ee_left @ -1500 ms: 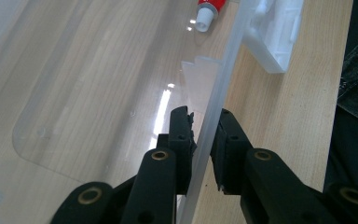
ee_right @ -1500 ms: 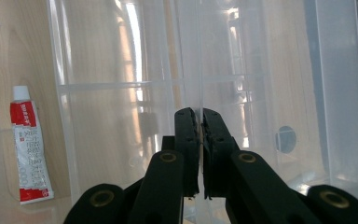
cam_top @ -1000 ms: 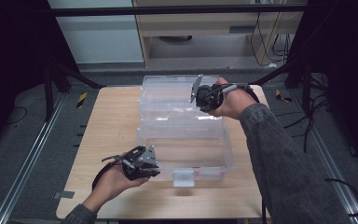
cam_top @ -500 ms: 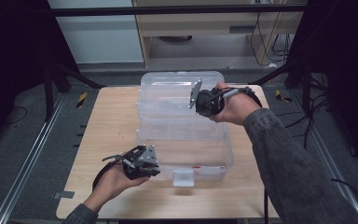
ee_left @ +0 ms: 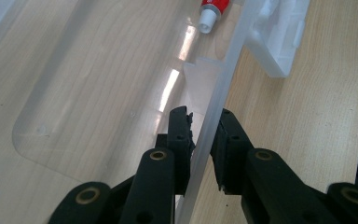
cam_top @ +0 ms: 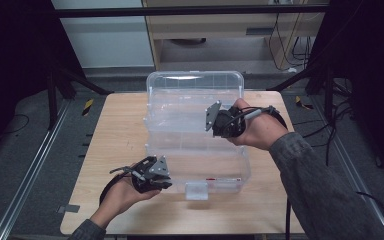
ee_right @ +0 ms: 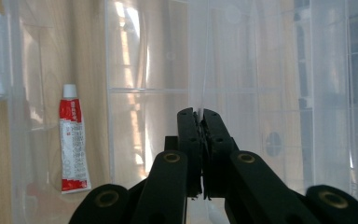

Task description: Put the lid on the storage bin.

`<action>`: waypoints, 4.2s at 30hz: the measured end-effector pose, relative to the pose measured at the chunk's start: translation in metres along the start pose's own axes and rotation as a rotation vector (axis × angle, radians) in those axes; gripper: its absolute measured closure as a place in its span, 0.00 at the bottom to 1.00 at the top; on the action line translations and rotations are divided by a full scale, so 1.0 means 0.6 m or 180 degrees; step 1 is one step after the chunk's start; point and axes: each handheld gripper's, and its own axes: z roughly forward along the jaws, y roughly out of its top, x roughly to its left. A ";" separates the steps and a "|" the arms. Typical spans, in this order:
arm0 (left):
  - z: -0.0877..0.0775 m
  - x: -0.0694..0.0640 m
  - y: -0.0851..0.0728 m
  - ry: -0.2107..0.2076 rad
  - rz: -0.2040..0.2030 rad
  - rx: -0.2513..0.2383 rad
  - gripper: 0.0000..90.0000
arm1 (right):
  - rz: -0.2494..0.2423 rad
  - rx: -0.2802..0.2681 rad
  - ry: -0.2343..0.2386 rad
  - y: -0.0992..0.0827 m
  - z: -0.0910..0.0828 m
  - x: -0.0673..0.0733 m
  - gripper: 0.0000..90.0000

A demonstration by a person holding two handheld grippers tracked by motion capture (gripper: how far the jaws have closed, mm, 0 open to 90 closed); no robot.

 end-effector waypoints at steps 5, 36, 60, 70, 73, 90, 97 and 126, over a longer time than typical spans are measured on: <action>0.000 0.000 0.000 0.0003 0.0004 0.0002 0.86 | -0.0042 -0.0016 -0.0010 -0.002 -0.006 0.019 0.97; 0.003 -0.016 0.003 0.0084 -0.0002 -0.0040 0.85 | -0.0087 -0.0010 0.0109 -0.018 -0.012 0.057 0.96; 0.003 -0.023 -0.001 0.0094 -0.0171 -0.0089 0.85 | -0.0055 -0.0045 0.0192 -0.025 -0.011 0.075 0.96; 0.003 -0.019 -0.001 0.0103 -0.0022 -0.0103 0.84 | -0.0072 -0.0061 0.0214 -0.027 -0.010 0.076 0.95; 0.003 -0.022 -0.002 0.0112 -0.0112 -0.0099 0.84 | -0.0070 -0.0068 0.0216 -0.028 -0.010 0.076 0.95; -0.092 -0.024 -0.018 0.0218 -0.0307 -0.0702 0.70 | -0.0041 -0.0089 0.0220 -0.032 -0.010 0.075 0.94; -0.153 -0.014 -0.019 0.0171 -0.0383 -0.0809 0.77 | -0.0040 -0.0106 0.0220 -0.033 -0.010 0.076 0.94; -0.216 0.121 0.031 0.0408 -0.1069 -0.0943 1.00 | -0.0056 -0.0103 0.0237 -0.033 -0.008 0.082 0.94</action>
